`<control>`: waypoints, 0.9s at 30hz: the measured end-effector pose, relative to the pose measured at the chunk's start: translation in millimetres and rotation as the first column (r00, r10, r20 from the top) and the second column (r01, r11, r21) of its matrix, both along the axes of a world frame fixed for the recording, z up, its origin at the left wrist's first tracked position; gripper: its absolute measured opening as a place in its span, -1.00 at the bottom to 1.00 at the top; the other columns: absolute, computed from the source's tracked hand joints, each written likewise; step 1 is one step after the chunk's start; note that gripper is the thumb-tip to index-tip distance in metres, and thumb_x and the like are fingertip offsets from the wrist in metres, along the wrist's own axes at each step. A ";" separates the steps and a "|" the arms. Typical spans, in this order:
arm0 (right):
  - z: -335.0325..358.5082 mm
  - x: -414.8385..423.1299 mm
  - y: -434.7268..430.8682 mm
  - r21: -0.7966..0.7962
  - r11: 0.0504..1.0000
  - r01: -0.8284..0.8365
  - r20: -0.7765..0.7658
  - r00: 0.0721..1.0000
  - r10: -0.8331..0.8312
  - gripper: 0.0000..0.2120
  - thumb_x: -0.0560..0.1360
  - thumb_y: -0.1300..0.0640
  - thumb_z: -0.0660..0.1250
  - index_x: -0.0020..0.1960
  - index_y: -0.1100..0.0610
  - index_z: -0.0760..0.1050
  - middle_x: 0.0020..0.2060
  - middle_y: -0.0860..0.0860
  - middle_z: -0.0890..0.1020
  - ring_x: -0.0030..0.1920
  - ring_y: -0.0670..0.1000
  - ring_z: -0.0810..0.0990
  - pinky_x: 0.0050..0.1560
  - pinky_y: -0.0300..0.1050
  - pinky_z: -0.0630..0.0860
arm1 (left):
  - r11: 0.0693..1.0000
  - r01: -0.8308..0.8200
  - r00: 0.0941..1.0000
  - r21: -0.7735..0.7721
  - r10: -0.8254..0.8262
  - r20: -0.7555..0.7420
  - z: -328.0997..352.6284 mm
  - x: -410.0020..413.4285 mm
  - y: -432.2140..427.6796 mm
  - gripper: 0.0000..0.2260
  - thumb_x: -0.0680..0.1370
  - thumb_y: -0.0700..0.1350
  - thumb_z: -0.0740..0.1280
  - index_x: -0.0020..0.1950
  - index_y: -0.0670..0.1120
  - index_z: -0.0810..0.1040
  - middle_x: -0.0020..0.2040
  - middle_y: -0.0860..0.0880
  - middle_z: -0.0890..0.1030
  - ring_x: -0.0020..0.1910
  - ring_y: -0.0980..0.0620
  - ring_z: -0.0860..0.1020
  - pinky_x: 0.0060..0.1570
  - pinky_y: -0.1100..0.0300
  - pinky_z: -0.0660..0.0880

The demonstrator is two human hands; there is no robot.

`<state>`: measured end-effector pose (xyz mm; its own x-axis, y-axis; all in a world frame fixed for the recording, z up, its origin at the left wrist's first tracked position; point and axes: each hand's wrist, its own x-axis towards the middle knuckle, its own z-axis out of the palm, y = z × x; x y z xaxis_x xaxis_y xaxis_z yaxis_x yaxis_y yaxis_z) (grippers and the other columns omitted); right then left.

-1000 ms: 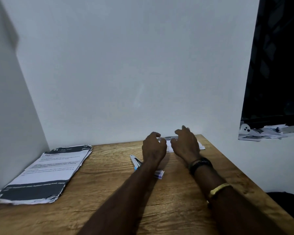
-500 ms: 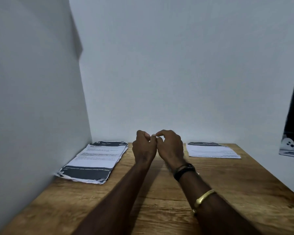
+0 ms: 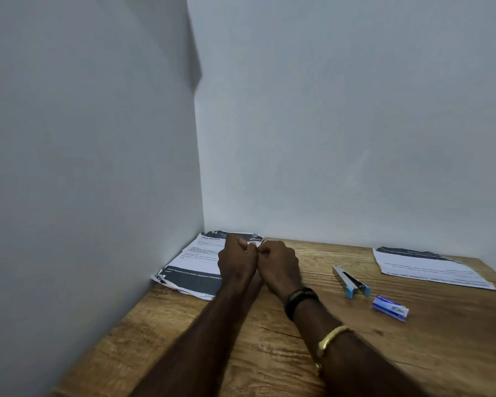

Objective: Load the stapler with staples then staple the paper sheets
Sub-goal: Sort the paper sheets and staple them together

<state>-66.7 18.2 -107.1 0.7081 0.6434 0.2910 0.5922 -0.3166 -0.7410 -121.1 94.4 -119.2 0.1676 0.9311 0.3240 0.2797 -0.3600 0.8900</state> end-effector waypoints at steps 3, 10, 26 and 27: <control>-5.1 0.0 13.2 -0.040 0.999 -0.011 -0.055 0.998 0.009 -0.77 0.53 0.02 0.29 -0.20 0.12 0.60 -0.07 0.11 0.73 0.08 0.24 0.65 0.00 -0.03 0.55 | 0.999 0.001 1.000 -0.033 -0.002 -0.017 -3.5 -0.1 10.9 -0.90 0.50 -0.09 0.36 -0.11 -0.04 0.45 -0.25 0.09 0.52 -0.10 -0.09 0.54 -0.11 0.13 0.31; -13.2 4.9 44.0 -0.177 0.981 0.080 -0.093 0.991 -0.098 -0.55 0.54 -0.19 0.31 0.24 0.13 0.55 0.28 0.17 0.62 0.30 0.25 0.59 0.17 -0.03 0.52 | 0.991 -0.028 1.000 -0.134 0.026 -0.017 -9.7 1.0 25.1 -0.88 0.51 -0.15 0.31 0.03 -0.06 0.49 -0.04 -0.07 0.63 0.06 -0.17 0.56 0.02 0.09 0.39; -14.2 11.3 73.9 0.041 0.994 0.100 -0.337 0.938 -0.080 -0.87 0.39 0.17 0.38 -0.34 0.11 0.56 -0.18 0.03 0.72 -0.03 0.20 0.67 -0.17 -0.18 0.45 | 0.975 -0.086 0.993 -0.205 0.100 0.059 0.2 -0.5 27.0 -0.80 0.54 -0.20 0.23 0.13 -0.02 0.51 0.07 -0.11 0.66 0.13 -0.17 0.57 0.10 0.08 0.42; -14.3 10.7 73.7 0.060 0.994 0.096 -0.348 0.935 -0.069 -0.83 0.38 0.17 0.37 -0.38 0.11 0.52 -0.29 -0.01 0.67 -0.10 0.17 0.65 -0.24 -0.18 0.42 | 0.977 -0.091 0.992 -0.191 0.107 0.073 1.0 -0.6 26.8 -0.80 0.54 -0.20 0.23 0.12 -0.02 0.51 0.05 -0.10 0.67 0.11 -0.17 0.57 0.07 0.09 0.42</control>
